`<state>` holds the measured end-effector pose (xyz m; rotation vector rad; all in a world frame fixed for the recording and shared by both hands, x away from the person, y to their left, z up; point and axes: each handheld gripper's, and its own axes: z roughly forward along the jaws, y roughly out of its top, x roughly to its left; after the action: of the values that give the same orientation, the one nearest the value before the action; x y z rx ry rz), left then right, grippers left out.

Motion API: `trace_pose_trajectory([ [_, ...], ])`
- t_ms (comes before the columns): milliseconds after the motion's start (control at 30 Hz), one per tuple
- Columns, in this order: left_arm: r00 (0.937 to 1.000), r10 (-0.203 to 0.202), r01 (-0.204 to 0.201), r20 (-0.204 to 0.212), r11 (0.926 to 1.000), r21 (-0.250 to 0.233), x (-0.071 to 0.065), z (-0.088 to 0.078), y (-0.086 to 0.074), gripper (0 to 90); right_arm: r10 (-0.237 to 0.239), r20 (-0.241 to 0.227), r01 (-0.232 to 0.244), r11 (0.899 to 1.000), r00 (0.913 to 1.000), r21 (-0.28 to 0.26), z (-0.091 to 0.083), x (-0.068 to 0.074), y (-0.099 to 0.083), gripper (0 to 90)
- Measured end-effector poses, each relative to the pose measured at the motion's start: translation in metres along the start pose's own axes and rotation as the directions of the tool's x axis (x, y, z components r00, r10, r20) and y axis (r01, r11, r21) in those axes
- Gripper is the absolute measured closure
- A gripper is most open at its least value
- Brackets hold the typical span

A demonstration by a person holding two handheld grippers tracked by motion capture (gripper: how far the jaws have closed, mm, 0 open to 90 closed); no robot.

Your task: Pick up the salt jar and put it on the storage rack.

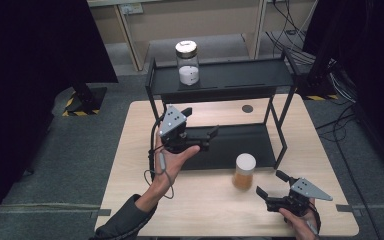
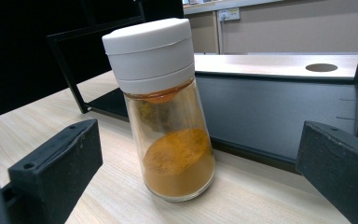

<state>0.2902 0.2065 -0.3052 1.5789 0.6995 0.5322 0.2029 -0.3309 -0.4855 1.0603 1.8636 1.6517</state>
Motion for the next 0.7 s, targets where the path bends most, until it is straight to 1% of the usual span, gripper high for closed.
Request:
trace_pose_trajectory([
  [100, 0.9998, 0.018, -0.018, -0.002, 0.9998, -0.009, -0.003, -0.003, -0.012, 1.4, -0.001, 0.001, 0.001, 1.000, 1.0000, 0.000, 0.000, 0.000, 0.000, 0.5],
  [267, 0.9998, 0.001, -0.001, 0.022, 0.9998, -0.018, -0.003, -0.009, -0.031, 1.1, -0.002, -0.001, 0.002, 1.000, 1.0000, 0.000, 0.000, 0.000, 0.000, 0.5],
  [400, 0.9996, 0.007, -0.006, 0.029, 0.9999, -0.013, -0.005, -0.013, -0.045, 1.0, -0.003, -0.001, 0.003, 1.000, 1.0000, 0.001, 0.000, 0.000, 0.000, 0.5],
  [467, 0.9993, -0.003, 0.003, 0.038, 0.9999, -0.012, -0.003, -0.014, -0.052, 1.0, -0.002, -0.001, 0.002, 1.000, 1.0000, 0.002, 0.000, 0.000, 0.000, 0.5],
  [567, 0.9994, -0.014, 0.015, 0.032, 0.9998, -0.013, -0.001, -0.016, -0.062, 1.1, -0.003, -0.001, 0.003, 1.000, 1.0000, 0.002, 0.000, 0.000, 0.000, 0.5],
  [700, 0.9994, -0.026, 0.026, 0.024, 0.9997, 0.000, 0.003, -0.018, -0.072, 1.0, -0.002, 0.000, 0.002, 1.000, 1.0000, 0.004, 0.001, 0.000, 0.000, 0.5],
])
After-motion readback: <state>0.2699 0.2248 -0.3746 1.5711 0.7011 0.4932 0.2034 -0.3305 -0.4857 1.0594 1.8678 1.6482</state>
